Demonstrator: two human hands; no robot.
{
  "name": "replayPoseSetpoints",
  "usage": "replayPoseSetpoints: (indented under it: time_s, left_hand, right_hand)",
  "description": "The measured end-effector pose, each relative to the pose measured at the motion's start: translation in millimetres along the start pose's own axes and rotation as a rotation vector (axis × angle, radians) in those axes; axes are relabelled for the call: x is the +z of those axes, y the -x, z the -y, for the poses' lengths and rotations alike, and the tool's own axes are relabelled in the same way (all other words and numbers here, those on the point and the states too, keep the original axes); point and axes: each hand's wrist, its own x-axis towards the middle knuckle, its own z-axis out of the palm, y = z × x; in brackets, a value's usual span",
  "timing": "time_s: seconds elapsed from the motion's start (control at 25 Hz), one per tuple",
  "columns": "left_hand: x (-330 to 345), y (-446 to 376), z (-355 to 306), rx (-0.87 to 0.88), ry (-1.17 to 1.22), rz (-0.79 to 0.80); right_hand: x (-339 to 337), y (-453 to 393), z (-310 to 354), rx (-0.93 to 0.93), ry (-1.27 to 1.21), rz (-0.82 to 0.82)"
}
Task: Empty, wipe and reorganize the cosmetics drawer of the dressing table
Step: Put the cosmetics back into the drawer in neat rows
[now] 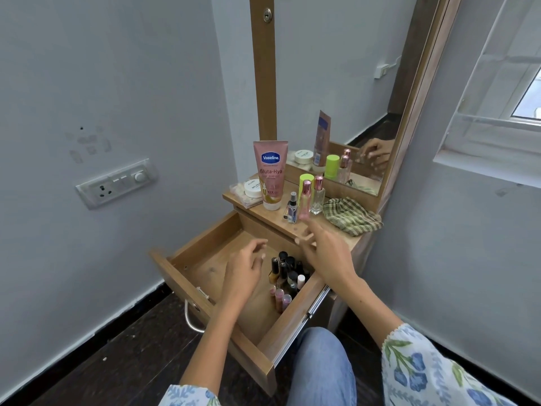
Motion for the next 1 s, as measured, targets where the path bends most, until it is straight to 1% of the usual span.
replayPoseSetpoints:
  time_s: [0.08, 0.2, 0.28, 0.36, 0.44, 0.56, 0.64, 0.68, 0.72, 0.76, 0.8, 0.84, 0.88, 0.92, 0.96, 1.0]
  left_hand:
    - [0, -12, -12, 0.059, -0.004, -0.09]
    - [3, -27, -27, 0.104, -0.027, -0.145]
    - [6, -32, -31, 0.111, -0.021, -0.168]
    - [10, -34, -32, 0.114, 0.004, -0.189]
    - [15, -34, -35, 0.124, 0.021, -0.221]
    - [18, -31, -41, 0.163, 0.085, -0.272]
    - [17, -27, -42, 0.179, 0.119, -0.299]
    - [16, -25, -41, 0.175, 0.125, -0.317]
    - [14, -23, -39, 0.165, 0.127, -0.339]
    - [12, -21, -36, 0.147, 0.121, -0.361]
    - [10, -19, -34, 0.123, 0.109, -0.376]
    - [8, -17, -32, 0.097, 0.094, -0.385]
    - [6, -16, -29, 0.075, 0.073, -0.39]
    - [4, -14, -27, 0.058, 0.048, -0.394]
    - [3, -13, -24, 0.04, 0.025, -0.394]
    - [1, -12, -22, 0.018, 0.009, -0.388]
  right_hand:
    - [1, -25, 8, 0.001, 0.107, -0.049]
    - [5, -55, 17, 0.034, 0.237, -0.051]
    - [9, -64, 20, 0.014, 0.261, -0.054]
    - [11, -66, 19, -0.024, 0.248, -0.108]
    - [12, -64, 17, -0.049, 0.145, -0.162]
    - [10, -54, 18, -0.02, -0.264, -0.178]
    - [10, -48, 22, -0.021, -0.476, -0.114]
    - [11, -46, 24, -0.04, -0.533, -0.072]
    - [13, -44, 26, -0.068, -0.537, -0.062]
    - [16, -43, 26, -0.095, -0.513, -0.089]
    - [18, -43, 26, -0.111, -0.439, -0.141]
    - [22, -44, 24, -0.116, -0.332, -0.17]
    - [26, -47, 22, -0.114, -0.179, -0.144]
    - [31, -50, 19, -0.118, 0.009, -0.056]
    - [37, -53, 18, -0.122, 0.188, 0.078]
    - [44, -55, 16, -0.13, 0.309, 0.201]
